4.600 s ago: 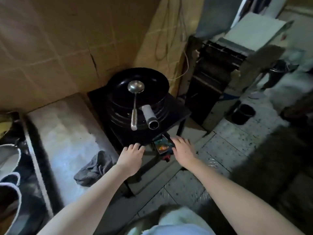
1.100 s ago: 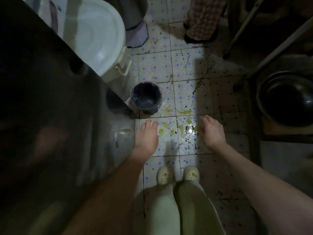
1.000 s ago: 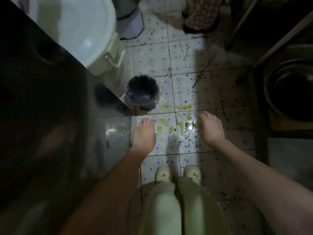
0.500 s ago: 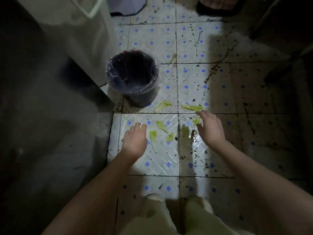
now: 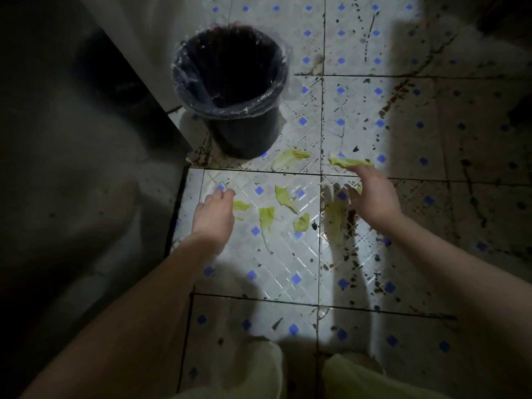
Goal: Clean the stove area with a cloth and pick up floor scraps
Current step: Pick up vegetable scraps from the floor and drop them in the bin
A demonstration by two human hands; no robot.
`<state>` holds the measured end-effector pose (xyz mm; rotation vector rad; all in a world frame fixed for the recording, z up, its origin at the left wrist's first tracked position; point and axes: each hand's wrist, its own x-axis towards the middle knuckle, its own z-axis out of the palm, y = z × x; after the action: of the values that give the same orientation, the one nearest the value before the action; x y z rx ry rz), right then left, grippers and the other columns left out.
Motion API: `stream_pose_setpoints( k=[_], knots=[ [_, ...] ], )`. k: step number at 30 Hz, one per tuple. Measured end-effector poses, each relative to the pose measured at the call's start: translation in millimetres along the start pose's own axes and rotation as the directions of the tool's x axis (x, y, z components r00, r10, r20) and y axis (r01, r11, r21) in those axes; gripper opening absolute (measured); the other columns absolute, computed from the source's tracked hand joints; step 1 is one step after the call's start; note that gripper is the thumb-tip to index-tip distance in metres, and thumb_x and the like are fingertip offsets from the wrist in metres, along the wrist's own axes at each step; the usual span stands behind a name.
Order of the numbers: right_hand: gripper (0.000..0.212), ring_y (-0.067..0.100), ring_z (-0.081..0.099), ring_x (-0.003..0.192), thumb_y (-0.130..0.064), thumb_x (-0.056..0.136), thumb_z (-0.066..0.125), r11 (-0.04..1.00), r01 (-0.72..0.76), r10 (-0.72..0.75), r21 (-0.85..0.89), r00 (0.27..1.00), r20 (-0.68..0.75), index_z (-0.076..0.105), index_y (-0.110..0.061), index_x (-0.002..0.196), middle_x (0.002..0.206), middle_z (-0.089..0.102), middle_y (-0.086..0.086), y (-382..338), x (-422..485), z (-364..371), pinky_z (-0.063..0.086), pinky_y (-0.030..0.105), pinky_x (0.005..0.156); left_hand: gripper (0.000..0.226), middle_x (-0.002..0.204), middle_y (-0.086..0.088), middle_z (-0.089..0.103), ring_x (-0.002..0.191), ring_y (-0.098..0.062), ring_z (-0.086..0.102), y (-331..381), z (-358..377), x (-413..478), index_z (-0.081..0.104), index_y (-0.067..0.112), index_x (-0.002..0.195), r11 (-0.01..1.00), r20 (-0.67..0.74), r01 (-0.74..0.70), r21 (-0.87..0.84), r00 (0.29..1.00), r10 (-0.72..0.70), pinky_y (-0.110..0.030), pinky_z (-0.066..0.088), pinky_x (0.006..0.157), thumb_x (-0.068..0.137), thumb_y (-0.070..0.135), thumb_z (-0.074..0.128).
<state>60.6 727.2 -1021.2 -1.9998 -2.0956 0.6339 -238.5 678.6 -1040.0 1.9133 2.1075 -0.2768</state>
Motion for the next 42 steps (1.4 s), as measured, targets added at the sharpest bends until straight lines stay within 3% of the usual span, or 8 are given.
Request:
stream_pose_setpoints(
  k=[5,11,17,20,29,32,36,42],
  knots=[
    [0.04,0.028,0.05,0.121,-0.013,0.09,0.057,0.995,-0.075,0.073,0.065,0.997,0.023,0.052,-0.017,0.13,0.131,0.056,0.008,6,-8,24,0.043,0.044,0.1,0.043,0.131,-0.009,0.048,0.118,-0.028,0.048,-2,3,14,0.039,0.016,0.135,0.998,-0.042,-0.055,0.019,0.998,0.056,-0.04,0.04,0.095,0.093,0.008,0.046],
    [0.043,0.026,0.055,0.113,-0.004,0.089,0.054,1.0,-0.014,0.016,-0.027,0.998,0.057,0.053,-0.02,0.129,0.128,0.058,0.006,5,-10,43,0.045,0.039,0.092,0.044,0.131,-0.008,0.048,0.118,-0.028,0.048,-9,12,19,0.04,0.016,0.133,0.99,0.003,-0.092,0.11,0.996,0.092,-0.041,0.04,0.096,0.091,0.006,0.049],
    [0.06,0.033,0.053,0.11,0.012,0.074,0.052,0.995,0.095,-0.09,-0.026,0.986,0.142,0.053,-0.015,0.127,0.122,0.06,0.011,3,-15,57,0.046,0.045,0.091,0.043,0.125,-0.009,0.049,0.114,-0.027,0.049,-7,34,27,0.039,0.016,0.13,0.983,0.05,-0.124,0.133,0.992,0.118,-0.038,0.04,0.094,0.09,0.006,0.052],
    [0.062,0.032,0.051,0.115,0.012,0.075,0.049,0.993,0.117,-0.11,-0.035,0.981,0.162,0.05,-0.014,0.131,0.128,0.056,0.01,3,-15,62,0.043,0.043,0.095,0.048,0.123,-0.008,0.049,0.11,-0.026,0.05,-9,44,26,0.039,0.016,0.129,0.979,0.053,-0.127,0.158,0.991,0.12,-0.036,0.04,0.091,0.086,0.007,0.059],
    [0.06,0.033,0.052,0.117,0.011,0.076,0.048,0.984,0.174,-0.164,-0.037,0.969,0.183,0.05,-0.011,0.132,0.131,0.055,0.012,5,-23,67,0.043,0.043,0.096,0.03,0.11,-0.011,0.052,0.1,-0.028,0.049,-8,53,21,0.05,0.008,0.108,0.959,0.006,-0.162,0.234,0.986,0.165,-0.035,0.037,0.088,0.081,-0.005,0.052],
    [0.059,0.034,0.052,0.115,0.011,0.076,0.048,0.982,0.182,-0.169,-0.054,0.969,0.179,0.05,-0.01,0.132,0.129,0.057,0.013,7,-21,63,0.042,0.041,0.094,0.029,0.106,-0.006,0.055,0.099,-0.025,0.052,8,46,23,0.043,0.014,0.11,0.965,0.054,-0.193,0.176,0.981,0.187,-0.035,0.035,0.094,0.086,0.0,0.051],
    [0.056,0.031,0.052,0.114,0.007,0.08,0.052,0.986,0.153,-0.143,-0.062,0.979,0.148,0.05,-0.013,0.132,0.128,0.057,0.011,10,-26,58,0.041,0.035,0.09,0.016,0.109,-0.006,0.055,0.099,-0.026,0.053,34,40,15,0.043,0.013,0.114,0.96,0.051,-0.264,0.09,0.964,0.26,-0.035,0.036,0.087,0.098,0.014,0.042],
    [0.045,0.03,0.053,0.111,0.0,0.086,0.052,0.994,0.098,-0.094,-0.039,0.991,0.098,0.052,-0.012,0.13,0.124,0.059,0.011,27,-32,42,0.045,0.045,0.093,0.033,0.121,-0.009,0.045,0.106,-0.027,0.049,60,52,6,0.039,0.013,0.123,0.969,0.069,-0.245,0.03,0.968,0.243,-0.038,0.042,0.085,0.099,0.035,0.04]
  ],
)
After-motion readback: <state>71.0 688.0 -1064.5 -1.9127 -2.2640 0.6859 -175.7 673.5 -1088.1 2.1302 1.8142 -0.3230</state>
